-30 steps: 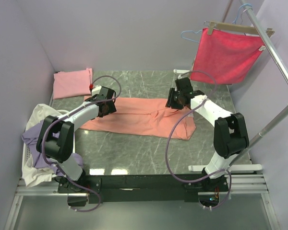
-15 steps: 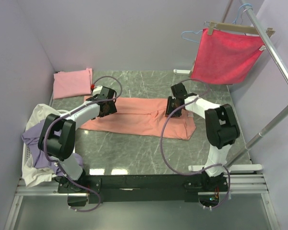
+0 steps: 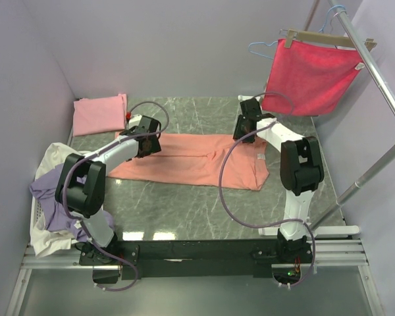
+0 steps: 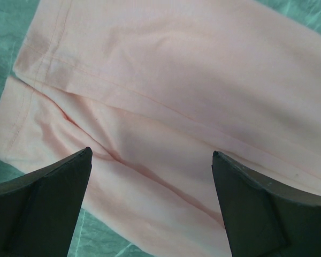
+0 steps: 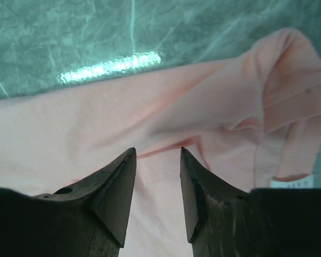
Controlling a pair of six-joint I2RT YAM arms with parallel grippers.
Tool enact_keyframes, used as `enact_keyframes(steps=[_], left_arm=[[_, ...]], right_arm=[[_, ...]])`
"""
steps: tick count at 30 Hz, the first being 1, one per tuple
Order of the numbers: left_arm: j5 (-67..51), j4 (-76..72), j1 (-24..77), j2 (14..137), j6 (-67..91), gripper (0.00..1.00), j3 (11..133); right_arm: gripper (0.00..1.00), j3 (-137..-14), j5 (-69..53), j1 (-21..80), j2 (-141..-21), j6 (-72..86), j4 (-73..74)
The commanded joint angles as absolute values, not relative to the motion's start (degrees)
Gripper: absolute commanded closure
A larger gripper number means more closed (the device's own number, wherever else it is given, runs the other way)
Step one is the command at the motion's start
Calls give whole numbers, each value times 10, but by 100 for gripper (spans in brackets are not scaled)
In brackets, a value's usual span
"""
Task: Fold and stack the t-shirts
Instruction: Fold the other side of the tshirt into a rectangle, then rotate the tshirt 90 degrees
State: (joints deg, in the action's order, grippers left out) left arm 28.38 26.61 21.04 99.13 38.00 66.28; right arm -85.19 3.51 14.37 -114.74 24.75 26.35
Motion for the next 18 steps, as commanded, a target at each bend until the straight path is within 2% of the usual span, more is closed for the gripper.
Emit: enact_keyframes(steps=[1, 5, 11, 18], left_arm=[[308, 256, 211, 999, 359, 1, 714], [289, 243, 208, 1038, 329, 0, 761], [260, 255, 205, 1119, 315, 1, 819], [216, 248, 206, 1127, 353, 0, 730]], right_arm=[[54, -823, 38, 141, -1098, 239, 258], [52, -759, 35, 141, -1044, 249, 256], [52, -729, 21, 140, -1058, 258, 245], [52, -799, -18, 141, -1134, 256, 265]])
